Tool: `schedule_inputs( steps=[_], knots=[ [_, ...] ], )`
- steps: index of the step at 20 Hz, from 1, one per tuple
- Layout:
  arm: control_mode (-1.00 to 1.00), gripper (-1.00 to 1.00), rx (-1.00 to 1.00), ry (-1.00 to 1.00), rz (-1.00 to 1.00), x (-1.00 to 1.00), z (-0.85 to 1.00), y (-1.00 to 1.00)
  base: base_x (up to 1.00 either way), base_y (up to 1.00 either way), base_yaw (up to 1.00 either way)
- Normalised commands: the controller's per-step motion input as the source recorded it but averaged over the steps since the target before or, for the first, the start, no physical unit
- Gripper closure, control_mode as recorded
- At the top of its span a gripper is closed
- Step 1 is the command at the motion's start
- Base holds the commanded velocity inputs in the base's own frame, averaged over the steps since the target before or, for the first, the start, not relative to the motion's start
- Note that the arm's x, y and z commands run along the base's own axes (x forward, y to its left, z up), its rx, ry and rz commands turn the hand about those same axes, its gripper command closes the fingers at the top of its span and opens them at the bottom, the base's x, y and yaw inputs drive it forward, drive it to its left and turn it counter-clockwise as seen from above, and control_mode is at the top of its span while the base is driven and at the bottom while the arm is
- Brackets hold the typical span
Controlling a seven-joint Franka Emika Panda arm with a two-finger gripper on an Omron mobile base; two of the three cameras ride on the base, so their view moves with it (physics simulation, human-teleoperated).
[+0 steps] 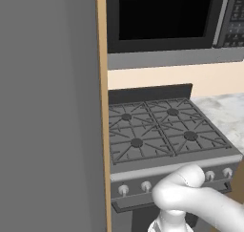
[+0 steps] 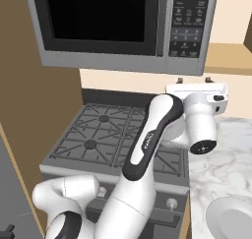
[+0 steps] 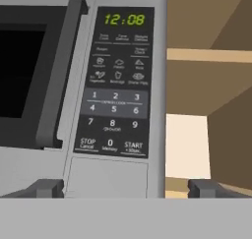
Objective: Pick the sweet potato from the counter and place it in the microwave. Then turn on the microwave.
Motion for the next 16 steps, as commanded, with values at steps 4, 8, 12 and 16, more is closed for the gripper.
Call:
schedule_inputs(
  steps=[4,8,12,16],
  knots=[
    [-1.00,-1.00,0.00,0.02,0.00,0.00,-0.14,-0.14,0.00,0.00,0.00],
    [-1.00,-1.00,0.00,0.09,-0.02,0.01,0.00,-0.02,0.00,0.00,0.00],
    [-1.00,-1.00,0.00,0.15,-0.03,0.08,0.00,0.00,0.00,0.00,0.00],
    [-1.00,-1.00,0.00,0.16,-0.04,0.12,0.00,0.00,0.00,0.00,0.00]
  ],
)
